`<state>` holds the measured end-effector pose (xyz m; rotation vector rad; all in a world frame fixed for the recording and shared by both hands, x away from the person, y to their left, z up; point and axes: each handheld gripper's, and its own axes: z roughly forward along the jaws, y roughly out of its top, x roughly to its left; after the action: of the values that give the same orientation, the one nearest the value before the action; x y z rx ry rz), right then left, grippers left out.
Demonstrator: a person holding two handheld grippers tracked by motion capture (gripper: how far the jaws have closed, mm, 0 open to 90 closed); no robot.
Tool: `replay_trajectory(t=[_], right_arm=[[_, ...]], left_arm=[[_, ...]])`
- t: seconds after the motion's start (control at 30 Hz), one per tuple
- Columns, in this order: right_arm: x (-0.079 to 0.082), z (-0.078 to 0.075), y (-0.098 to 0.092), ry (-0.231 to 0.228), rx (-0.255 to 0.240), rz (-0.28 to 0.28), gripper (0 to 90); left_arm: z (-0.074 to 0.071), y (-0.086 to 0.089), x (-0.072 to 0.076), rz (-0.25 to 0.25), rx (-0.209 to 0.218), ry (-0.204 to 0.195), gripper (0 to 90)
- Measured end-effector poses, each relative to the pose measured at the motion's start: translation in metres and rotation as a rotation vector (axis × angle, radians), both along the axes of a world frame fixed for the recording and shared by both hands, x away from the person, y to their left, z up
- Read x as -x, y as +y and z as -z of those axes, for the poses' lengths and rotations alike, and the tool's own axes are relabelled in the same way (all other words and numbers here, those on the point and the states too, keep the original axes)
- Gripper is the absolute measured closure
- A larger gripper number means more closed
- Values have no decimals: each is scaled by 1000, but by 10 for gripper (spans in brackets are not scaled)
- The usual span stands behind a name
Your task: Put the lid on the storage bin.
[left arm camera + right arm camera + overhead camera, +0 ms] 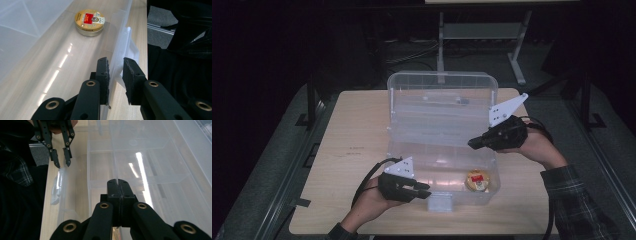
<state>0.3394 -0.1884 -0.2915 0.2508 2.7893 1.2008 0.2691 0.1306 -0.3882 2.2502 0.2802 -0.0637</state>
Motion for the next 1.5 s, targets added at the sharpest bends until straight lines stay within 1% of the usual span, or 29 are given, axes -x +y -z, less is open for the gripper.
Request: replay_trajectory(t=[0.13,0.23,0.4,0.5,0.57,0.87,0.93,1.07,1.27,1.33,1.4,1.5], right_arm=[[4,2,0,7,-2,-4,898],[9,3,0,-3,1,-12,898],[14,6,-1,5,-5,-16,898],[17,8,-1,-4,-6,-20,898],[19,9,-2,5,-12,-18,898],[27,14,-2,10,-14,-25,898],[29,15,-2,14,-14,-29,898],[31,17,-2,9,-14,-32,898],[33,20,-2,22,-19,-37,898],[33,21,-2,16,-17,-46,898],[34,22,-1,28,-9,-51,898],[35,23,0,24,-6,-59,899]], left_arm=[[0,0,0,1,0,0,750],[0,0,0,2,-1,-1,750],[0,0,0,2,0,3,750],[0,0,0,2,1,1,750],[0,0,0,3,1,3,750],[0,0,1,3,4,3,749],[0,0,1,5,3,2,749],[0,0,0,6,1,-2,749],[0,0,0,8,0,-3,749],[0,0,0,7,0,-5,748],[0,0,0,8,1,-1,747],[0,0,0,5,-2,9,746]])
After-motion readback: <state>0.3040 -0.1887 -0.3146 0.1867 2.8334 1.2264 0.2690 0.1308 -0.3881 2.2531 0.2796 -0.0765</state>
